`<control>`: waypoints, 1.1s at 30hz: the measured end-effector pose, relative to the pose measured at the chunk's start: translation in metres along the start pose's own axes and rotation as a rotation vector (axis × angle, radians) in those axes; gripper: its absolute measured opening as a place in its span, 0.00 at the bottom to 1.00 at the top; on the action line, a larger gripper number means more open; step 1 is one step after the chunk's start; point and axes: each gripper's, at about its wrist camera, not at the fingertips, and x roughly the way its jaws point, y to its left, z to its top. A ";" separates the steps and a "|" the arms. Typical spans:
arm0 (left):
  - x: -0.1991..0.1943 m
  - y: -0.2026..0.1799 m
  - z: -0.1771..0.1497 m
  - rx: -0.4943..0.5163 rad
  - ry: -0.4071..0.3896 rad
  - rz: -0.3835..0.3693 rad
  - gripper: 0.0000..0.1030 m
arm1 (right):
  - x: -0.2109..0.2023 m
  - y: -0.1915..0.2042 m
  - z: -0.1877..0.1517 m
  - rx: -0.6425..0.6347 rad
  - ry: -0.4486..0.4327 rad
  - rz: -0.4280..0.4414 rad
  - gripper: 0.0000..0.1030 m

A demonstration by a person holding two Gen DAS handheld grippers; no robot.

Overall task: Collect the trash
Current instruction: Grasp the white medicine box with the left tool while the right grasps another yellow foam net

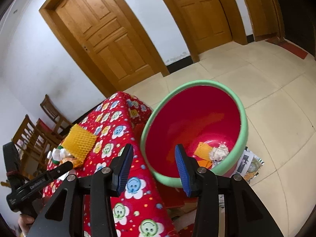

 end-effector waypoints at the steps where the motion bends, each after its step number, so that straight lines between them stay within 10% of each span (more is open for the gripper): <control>1: 0.001 0.006 -0.001 -0.018 0.004 -0.003 0.60 | 0.000 0.001 -0.001 -0.004 0.002 0.002 0.44; 33: -0.010 0.143 0.019 -0.280 -0.028 0.307 0.60 | 0.047 0.088 -0.013 -0.203 0.140 0.087 0.44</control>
